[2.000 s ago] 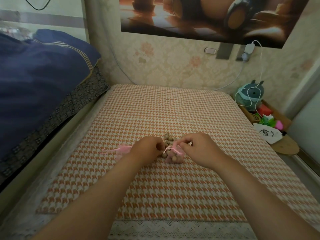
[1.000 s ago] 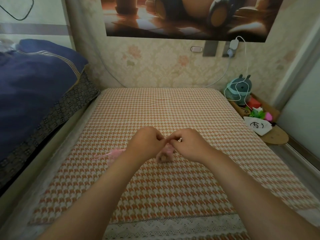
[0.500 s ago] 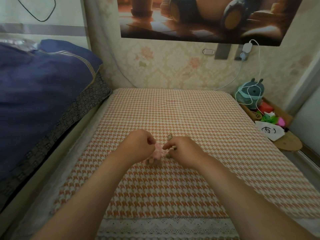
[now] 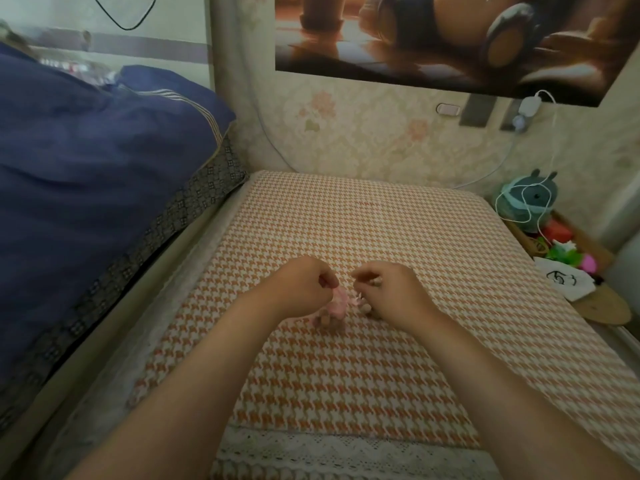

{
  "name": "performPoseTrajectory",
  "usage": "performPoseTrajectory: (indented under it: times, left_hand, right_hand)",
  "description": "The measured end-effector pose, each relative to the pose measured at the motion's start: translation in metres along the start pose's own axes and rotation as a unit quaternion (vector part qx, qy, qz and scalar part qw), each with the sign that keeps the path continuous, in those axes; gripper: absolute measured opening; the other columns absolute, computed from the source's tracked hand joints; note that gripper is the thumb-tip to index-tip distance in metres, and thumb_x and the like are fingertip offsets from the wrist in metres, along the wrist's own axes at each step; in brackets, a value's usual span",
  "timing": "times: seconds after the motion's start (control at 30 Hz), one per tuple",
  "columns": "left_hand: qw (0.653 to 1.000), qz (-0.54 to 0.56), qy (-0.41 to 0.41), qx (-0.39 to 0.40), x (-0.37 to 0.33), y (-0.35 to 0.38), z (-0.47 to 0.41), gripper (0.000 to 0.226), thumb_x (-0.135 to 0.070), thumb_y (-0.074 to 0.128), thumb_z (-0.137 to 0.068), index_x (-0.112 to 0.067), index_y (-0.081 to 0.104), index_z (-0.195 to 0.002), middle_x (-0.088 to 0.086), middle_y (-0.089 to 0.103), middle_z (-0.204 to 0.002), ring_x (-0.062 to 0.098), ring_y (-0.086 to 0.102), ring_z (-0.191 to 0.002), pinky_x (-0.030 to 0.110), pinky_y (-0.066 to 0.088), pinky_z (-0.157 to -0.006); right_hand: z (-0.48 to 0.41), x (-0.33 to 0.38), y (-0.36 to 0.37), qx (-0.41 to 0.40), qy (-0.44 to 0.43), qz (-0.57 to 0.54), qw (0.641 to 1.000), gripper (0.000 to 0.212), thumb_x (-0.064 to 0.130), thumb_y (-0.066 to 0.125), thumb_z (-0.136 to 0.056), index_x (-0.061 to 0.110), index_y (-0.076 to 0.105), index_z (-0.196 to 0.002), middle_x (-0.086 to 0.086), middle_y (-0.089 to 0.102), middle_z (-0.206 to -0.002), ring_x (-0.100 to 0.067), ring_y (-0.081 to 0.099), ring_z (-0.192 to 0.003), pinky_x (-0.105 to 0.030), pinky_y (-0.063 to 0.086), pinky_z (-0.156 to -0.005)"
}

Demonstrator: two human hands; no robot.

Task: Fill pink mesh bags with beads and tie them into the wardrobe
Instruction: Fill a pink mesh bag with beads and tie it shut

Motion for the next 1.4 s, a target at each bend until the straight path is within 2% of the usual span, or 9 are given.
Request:
performPoseTrajectory:
  times: [0.07, 0.17, 0.27, 0.43, 0.67, 0.83, 1.07, 1.23, 1.4]
  left_hand:
    - [1.0, -0.005, 0.006, 0.002, -0.001, 0.0, -0.001, 0.024, -0.016, 0.06, -0.09, -0.022, 0.073, -0.109, -0.007, 0.068, -0.11, 0.01, 0.062, -0.103, 0.026, 0.052, -0.089]
    - [1.0, -0.016, 0.015, -0.006, -0.004, 0.0, -0.002, 0.022, -0.019, 0.058, -0.094, -0.022, 0.073, -0.11, -0.006, 0.068, -0.107, 0.012, 0.062, -0.1, 0.024, 0.049, -0.083]
    - [0.999, -0.028, 0.017, -0.006, -0.006, 0.001, -0.003, 0.016, -0.018, 0.056, -0.094, -0.021, 0.071, -0.097, -0.004, 0.067, -0.092, 0.017, 0.062, -0.088, 0.025, 0.046, -0.069]
    - [1.0, -0.003, 0.013, 0.009, -0.005, 0.003, -0.002, 0.022, -0.015, 0.057, -0.093, -0.021, 0.075, -0.103, 0.0, 0.073, -0.098, 0.016, 0.067, -0.092, 0.037, 0.056, -0.085]
    - [1.0, 0.006, 0.019, 0.012, -0.006, 0.003, -0.003, 0.018, -0.016, 0.06, -0.091, -0.02, 0.074, -0.103, -0.004, 0.072, -0.096, 0.014, 0.065, -0.091, 0.027, 0.053, -0.077]
    - [0.999, 0.017, 0.028, 0.001, -0.009, 0.003, -0.004, 0.024, -0.018, 0.06, -0.093, -0.016, 0.074, -0.112, -0.002, 0.072, -0.107, 0.012, 0.065, -0.097, 0.023, 0.05, -0.082]
    - [0.993, 0.108, 0.031, -0.018, -0.024, 0.015, -0.012, 0.017, -0.023, 0.057, -0.097, -0.021, 0.073, -0.103, -0.009, 0.071, -0.094, 0.012, 0.067, -0.084, 0.025, 0.054, -0.072]
    - [0.996, 0.088, 0.003, -0.026, -0.028, 0.034, -0.022, 0.022, -0.015, 0.048, -0.1, -0.022, 0.069, -0.099, -0.008, 0.072, -0.09, 0.021, 0.069, -0.08, 0.036, 0.057, -0.073]
    - [0.999, -0.032, 0.038, 0.0, -0.037, 0.066, -0.031, 0.016, -0.013, 0.064, -0.088, -0.022, 0.075, -0.096, -0.005, 0.069, -0.094, 0.017, 0.063, -0.085, 0.033, 0.054, -0.071]
  right_hand:
    - [0.003, 0.015, -0.012, -0.043, -0.012, -0.061, 0.997, 0.012, 0.026, 0.072, -0.093, 0.032, 0.074, -0.104, 0.019, 0.07, -0.099, 0.003, 0.066, -0.066, -0.011, 0.052, -0.06]
    - [0.013, 0.036, -0.016, -0.044, -0.051, -0.106, 0.992, 0.011, 0.027, 0.078, -0.089, 0.036, 0.074, -0.093, 0.021, 0.072, -0.089, 0.007, 0.06, -0.06, -0.015, 0.051, -0.062]
    - [0.019, 0.039, -0.007, -0.004, -0.072, -0.087, 0.994, 0.012, 0.03, 0.079, -0.087, 0.041, 0.075, -0.091, 0.026, 0.072, -0.083, 0.011, 0.062, -0.066, -0.02, 0.049, -0.066]
    - [0.019, 0.032, 0.003, 0.003, -0.075, 0.014, 0.997, 0.017, 0.041, 0.074, -0.088, 0.035, 0.077, -0.103, 0.023, 0.07, -0.097, 0.012, 0.055, -0.074, -0.02, 0.046, -0.075]
    - [0.017, 0.033, 0.009, 0.024, -0.101, 0.083, 0.991, 0.017, 0.045, 0.068, -0.092, 0.036, 0.075, -0.105, 0.02, 0.059, -0.11, 0.008, 0.051, -0.078, -0.023, 0.043, -0.069]
    - [0.016, 0.026, 0.006, 0.063, -0.058, 0.096, 0.992, 0.023, 0.046, 0.058, -0.098, 0.037, 0.074, -0.11, 0.017, 0.065, -0.114, -0.005, 0.062, -0.096, -0.037, 0.055, -0.084]
    - [0.017, 0.003, -0.02, 0.063, 0.003, 0.039, 0.997, 0.03, 0.035, 0.058, -0.096, 0.019, 0.077, -0.08, -0.001, 0.072, -0.067, -0.018, 0.061, -0.055, -0.042, 0.051, -0.056]
    - [0.022, -0.023, -0.04, 0.06, 0.016, 0.047, 0.997, 0.036, 0.029, 0.058, -0.095, 0.008, 0.068, -0.067, -0.016, 0.073, -0.081, -0.011, 0.037, -0.042, -0.036, 0.04, -0.05]
    - [0.031, -0.031, -0.051, 0.059, 0.016, 0.036, 0.997, 0.023, 0.034, 0.06, -0.095, 0.034, 0.082, -0.088, 0.005, 0.077, -0.084, -0.01, 0.052, -0.048, -0.036, 0.046, -0.051]
Point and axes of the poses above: each hand's wrist, its own z-axis away from the middle knuckle, its own y-axis out of the palm, x = y × z, the point moved 5 cm from there along -z, towards the middle knuckle
